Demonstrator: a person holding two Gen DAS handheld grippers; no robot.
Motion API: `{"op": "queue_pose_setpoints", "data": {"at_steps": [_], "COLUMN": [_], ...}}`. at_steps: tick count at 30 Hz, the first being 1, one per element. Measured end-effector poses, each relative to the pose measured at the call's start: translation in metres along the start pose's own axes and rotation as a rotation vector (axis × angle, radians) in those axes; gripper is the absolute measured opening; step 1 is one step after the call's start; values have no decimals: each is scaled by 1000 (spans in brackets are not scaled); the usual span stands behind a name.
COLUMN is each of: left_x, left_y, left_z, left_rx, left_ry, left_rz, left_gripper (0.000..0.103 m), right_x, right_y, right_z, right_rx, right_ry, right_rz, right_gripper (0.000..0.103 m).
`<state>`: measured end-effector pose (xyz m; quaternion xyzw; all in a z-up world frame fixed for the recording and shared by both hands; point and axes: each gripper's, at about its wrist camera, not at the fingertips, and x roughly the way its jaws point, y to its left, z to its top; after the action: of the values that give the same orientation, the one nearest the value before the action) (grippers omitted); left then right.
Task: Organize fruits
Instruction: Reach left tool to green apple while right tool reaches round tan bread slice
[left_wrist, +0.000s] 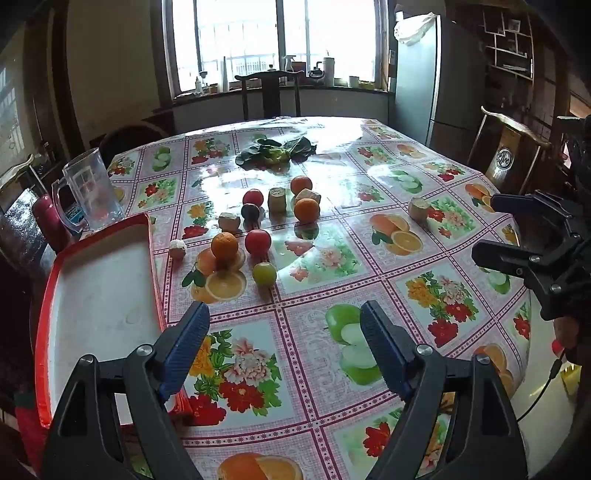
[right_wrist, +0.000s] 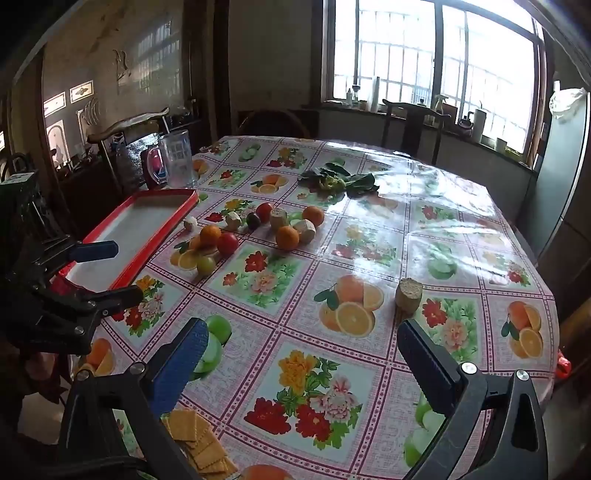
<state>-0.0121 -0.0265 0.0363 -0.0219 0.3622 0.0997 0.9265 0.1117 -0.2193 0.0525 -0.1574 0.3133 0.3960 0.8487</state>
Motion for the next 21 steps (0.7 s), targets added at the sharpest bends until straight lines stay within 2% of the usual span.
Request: {"op": "queue_pose_setpoints", "data": {"at_steps": [5, 21], "left_x": [5, 17], "left_y": [-2, 3], "left_z": [1, 2], "left_rx": [1, -20], "left_ry": [10, 38], "left_rz": [-10, -17], "left_gripper": [84, 84], "right_x": [8, 14], "right_y": [-13, -13], "right_z": [-6, -5], "right_rx": [-1, -3], "right_ry": [8, 36], "right_rz": [-9, -14], "right_gripper": [103, 103]}}
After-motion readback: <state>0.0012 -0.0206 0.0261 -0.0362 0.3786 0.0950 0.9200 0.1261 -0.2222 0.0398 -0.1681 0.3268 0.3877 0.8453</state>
